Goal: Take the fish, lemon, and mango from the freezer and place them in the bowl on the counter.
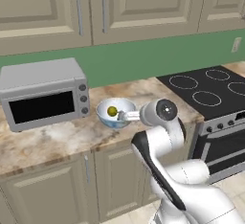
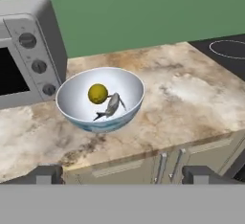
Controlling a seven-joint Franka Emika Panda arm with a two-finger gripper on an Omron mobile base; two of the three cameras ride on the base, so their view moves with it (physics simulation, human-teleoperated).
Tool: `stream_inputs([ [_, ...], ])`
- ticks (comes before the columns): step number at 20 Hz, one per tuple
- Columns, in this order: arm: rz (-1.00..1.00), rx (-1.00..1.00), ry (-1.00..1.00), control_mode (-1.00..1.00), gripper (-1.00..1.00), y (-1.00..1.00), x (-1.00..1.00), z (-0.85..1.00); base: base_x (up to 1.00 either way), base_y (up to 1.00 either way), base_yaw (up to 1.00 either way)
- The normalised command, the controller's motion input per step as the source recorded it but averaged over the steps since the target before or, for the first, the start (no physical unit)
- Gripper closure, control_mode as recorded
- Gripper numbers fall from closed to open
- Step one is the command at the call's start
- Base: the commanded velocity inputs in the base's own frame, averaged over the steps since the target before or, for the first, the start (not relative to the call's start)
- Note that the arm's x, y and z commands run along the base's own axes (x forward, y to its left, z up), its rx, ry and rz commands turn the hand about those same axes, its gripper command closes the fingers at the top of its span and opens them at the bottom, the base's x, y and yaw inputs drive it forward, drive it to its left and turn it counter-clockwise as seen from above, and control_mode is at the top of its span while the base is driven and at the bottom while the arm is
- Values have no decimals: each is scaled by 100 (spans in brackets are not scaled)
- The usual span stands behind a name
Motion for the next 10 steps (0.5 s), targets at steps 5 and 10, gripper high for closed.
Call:
stream_inputs([
  [5,0,0,0,100,-100,0,0,0,-100,27,-2],
  [10,0,0,0,100,-100,0,0,0,-100,75,4],
])
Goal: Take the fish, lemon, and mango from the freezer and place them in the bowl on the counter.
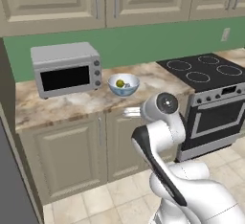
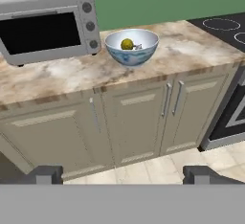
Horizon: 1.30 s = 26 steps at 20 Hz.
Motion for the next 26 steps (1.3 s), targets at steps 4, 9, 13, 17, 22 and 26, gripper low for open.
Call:
stream_inputs([
  [4,0,0,0,100,-100,0,0,0,-100,87,14],
  [9,0,0,0,100,-100,0,0,0,-100,100,18],
  [13,0,0,0,100,-100,0,0,0,-90,100,28],
  [17,0,0,0,100,-100,0,0,0,-13,100,30],
  [22,0,0,0,100,-100,0,0,0,26,100,18],
  [26,0,0,0,100,-100,0,0,0,44,67,2],
])
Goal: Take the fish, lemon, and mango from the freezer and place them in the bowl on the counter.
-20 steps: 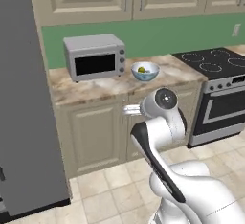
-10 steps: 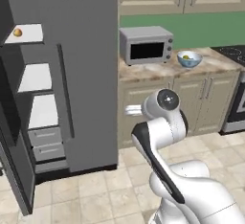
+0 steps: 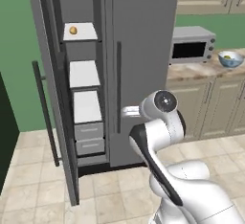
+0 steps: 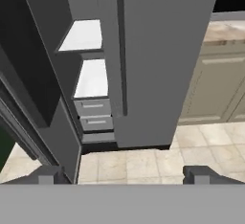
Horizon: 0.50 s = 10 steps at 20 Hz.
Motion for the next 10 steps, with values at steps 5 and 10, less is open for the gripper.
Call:
stream_inputs([
  [5,0,0,0,100,-100,0,0,0,81,37,-4],
  [10,0,0,0,100,-100,0,0,0,87,34,-7],
])
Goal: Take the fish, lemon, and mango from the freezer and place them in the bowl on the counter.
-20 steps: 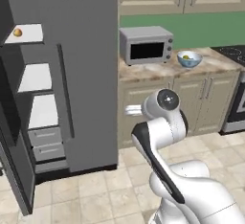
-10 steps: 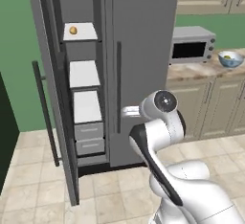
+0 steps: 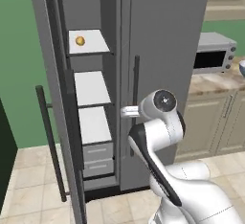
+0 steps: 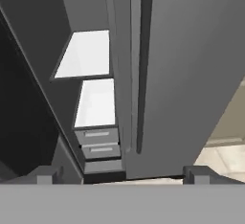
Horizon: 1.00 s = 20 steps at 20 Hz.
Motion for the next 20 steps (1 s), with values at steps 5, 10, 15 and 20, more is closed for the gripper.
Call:
stream_inputs([
  [5,0,0,0,100,-100,0,0,0,54,74,0],
  [10,0,0,0,100,-100,0,0,0,45,68,0],
  [15,0,0,0,100,-100,0,0,0,62,1,0],
  [20,0,0,0,100,-100,0,0,0,-1,-28,4],
])
